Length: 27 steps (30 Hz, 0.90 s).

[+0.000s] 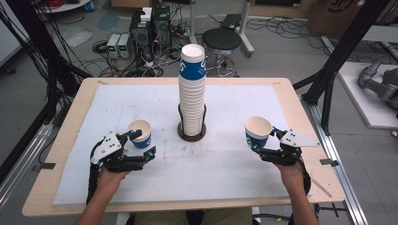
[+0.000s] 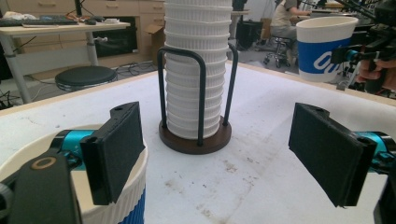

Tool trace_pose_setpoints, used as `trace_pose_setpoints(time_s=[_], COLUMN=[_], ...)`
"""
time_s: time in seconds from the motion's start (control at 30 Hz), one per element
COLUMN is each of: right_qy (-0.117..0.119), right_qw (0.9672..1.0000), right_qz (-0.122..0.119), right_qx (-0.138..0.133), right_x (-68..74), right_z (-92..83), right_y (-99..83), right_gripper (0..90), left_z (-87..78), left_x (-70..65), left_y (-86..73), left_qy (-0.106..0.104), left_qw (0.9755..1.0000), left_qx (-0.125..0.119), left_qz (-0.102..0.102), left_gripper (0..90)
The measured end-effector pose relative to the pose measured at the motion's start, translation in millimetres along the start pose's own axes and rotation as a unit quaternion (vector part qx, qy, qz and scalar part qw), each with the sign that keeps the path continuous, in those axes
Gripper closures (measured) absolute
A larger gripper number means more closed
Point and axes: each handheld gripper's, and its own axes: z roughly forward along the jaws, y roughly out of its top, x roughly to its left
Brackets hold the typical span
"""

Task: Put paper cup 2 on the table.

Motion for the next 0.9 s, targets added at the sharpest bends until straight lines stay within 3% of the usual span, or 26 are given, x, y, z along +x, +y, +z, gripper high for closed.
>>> trace_pose_setpoints(time_s=[0.23, 0.4, 0.67, 0.9], right_qy=[-0.027, -0.029, -0.021, -0.015], right_qw=[0.999, 0.9977, 0.9949, 0.9935], right_qz=[0.031, 0.054, 0.058, 0.058], right_qx=[0.019, 0.03, 0.079, 0.096], right_x=[-13.7, -19.9, -22.2, -23.6], right_z=[6.0, 10.1, 19.6, 20.5], right_y=[-12.9, -19.6, -28.8, -31.9], right_gripper=[28.3, 28.2, 28.1, 27.8], left_z=[0.3, 1.3, 2.3, 2.2], left_x=[-0.4, -0.8, -1.6, -1.2], left_y=[-0.3, -1.1, -1.4, -1.4], left_qy=[-0.001, -0.001, -0.002, -0.002], left_qw=[1.0, 1.0, 1.0, 1.0], left_qx=[0.001, 0.003, 0.006, 0.008], left_qz=[-0.001, 0.0, 0.003, 0.004], left_gripper=[17.6, 17.7, 17.7, 17.7])
